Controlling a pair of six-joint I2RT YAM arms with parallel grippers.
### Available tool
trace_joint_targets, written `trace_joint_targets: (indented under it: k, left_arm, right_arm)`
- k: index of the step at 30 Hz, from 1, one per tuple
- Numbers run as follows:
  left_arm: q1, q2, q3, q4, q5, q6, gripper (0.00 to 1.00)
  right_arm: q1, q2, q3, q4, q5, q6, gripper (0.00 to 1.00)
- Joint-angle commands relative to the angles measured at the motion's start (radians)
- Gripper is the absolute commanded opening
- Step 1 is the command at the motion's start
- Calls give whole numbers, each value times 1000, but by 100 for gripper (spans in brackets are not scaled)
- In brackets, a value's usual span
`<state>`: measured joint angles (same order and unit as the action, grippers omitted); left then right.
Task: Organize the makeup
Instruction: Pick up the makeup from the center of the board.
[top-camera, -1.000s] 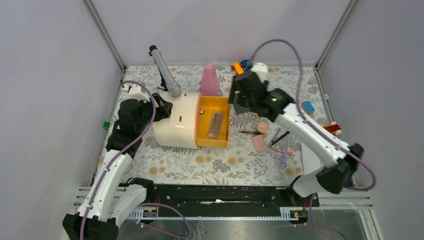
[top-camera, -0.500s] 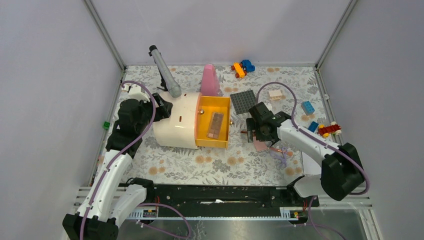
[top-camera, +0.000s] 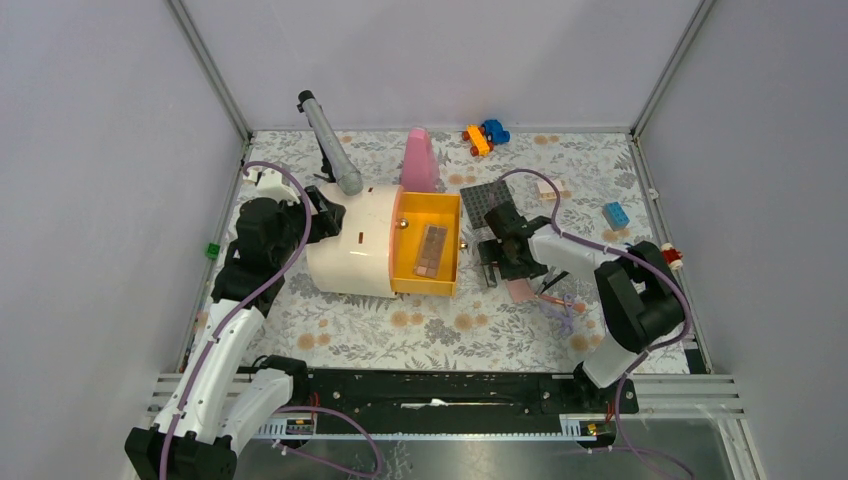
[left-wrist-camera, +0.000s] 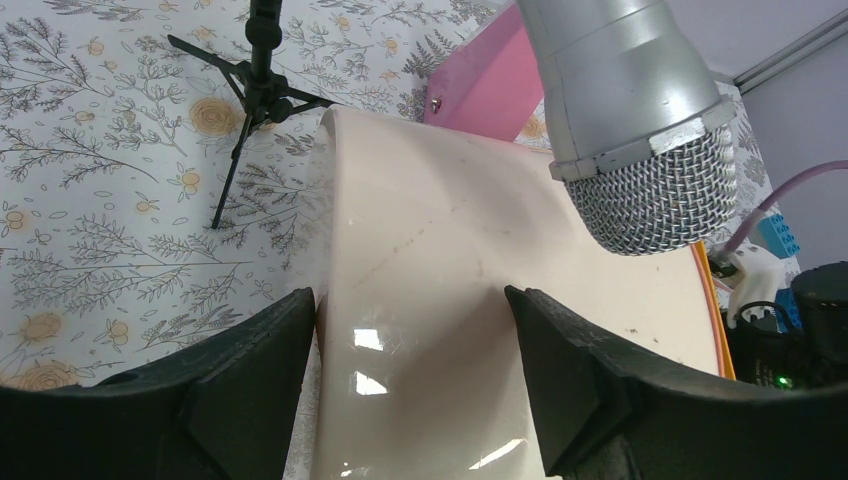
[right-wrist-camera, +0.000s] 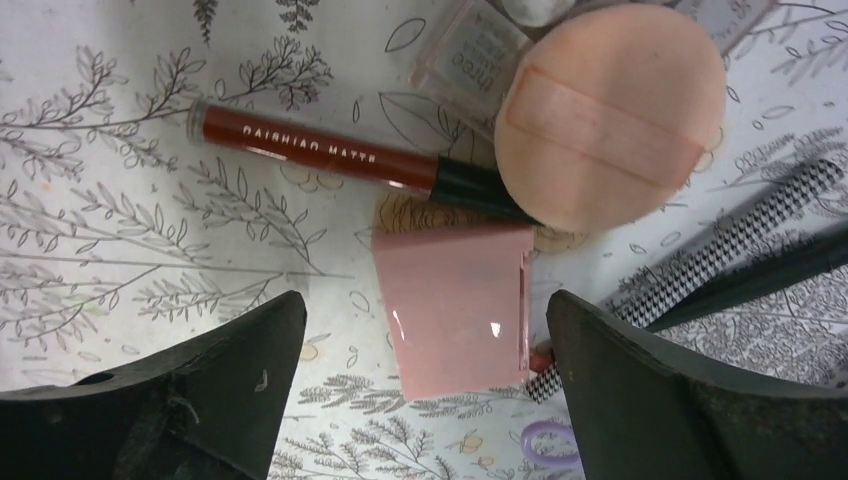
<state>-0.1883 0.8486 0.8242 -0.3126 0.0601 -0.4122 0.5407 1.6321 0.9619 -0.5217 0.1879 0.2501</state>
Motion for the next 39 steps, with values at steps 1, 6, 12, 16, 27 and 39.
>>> trace_joint_targets:
  k: [1, 6, 12, 16, 27, 39]
  left_arm:
    - [3, 41, -37, -180, 17, 46, 73]
    - [3, 41, -38, -180, 17, 46, 73]
    - [3, 46, -37, -180, 19, 46, 73]
    - [3, 47, -37, -180, 20, 46, 73]
    - [3, 45, -37, -178, 24, 46, 73]
    - [3, 40, -37, -178, 24, 47, 73]
  right_arm:
    - [-23, 54, 50, 17, -29, -45, 97]
    - [-34, 86, 45, 18, -48, -45, 94]
    - [-57, 96, 44, -18, -57, -10, 80]
    - [-80, 87, 60, -46, -69, 6, 67]
    - [-85, -33, 134, -120, 28, 34, 39]
    - [-51, -247, 408, -176, 63, 225, 30]
